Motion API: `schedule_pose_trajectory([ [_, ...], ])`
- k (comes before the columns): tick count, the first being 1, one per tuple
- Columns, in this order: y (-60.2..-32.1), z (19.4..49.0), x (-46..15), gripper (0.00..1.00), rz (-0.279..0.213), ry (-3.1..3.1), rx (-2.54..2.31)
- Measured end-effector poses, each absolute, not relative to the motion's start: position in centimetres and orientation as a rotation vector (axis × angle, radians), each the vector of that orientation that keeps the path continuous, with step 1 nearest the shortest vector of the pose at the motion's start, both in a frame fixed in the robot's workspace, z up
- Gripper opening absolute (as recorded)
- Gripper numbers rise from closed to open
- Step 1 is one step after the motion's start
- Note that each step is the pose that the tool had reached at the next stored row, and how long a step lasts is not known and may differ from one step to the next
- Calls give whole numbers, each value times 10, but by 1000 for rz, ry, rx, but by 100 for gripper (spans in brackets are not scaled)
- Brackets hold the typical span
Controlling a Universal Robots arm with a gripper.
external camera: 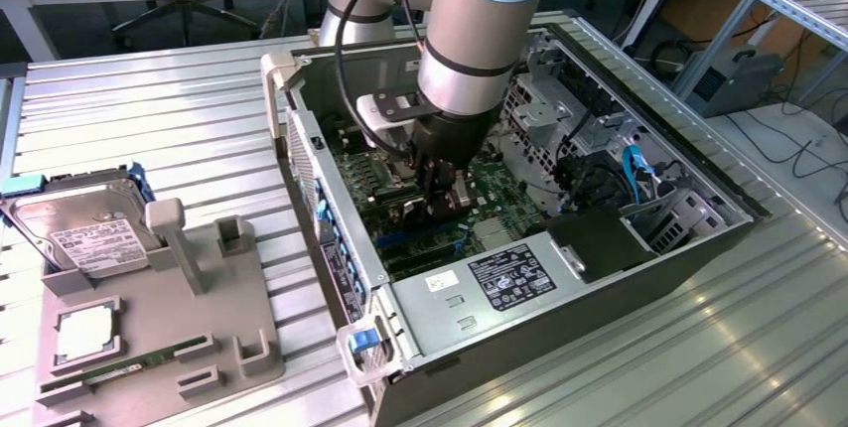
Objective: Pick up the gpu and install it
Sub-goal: 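Insert the gpu into the slot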
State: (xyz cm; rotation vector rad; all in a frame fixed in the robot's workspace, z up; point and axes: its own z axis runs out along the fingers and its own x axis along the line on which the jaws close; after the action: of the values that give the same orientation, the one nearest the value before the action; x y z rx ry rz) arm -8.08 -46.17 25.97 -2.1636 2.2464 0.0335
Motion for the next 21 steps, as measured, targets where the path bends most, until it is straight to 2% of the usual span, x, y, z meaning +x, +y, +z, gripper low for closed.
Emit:
schedule_pose_trajectory([
  [21, -462, 258, -82, 27, 41, 2243, -2160],
])
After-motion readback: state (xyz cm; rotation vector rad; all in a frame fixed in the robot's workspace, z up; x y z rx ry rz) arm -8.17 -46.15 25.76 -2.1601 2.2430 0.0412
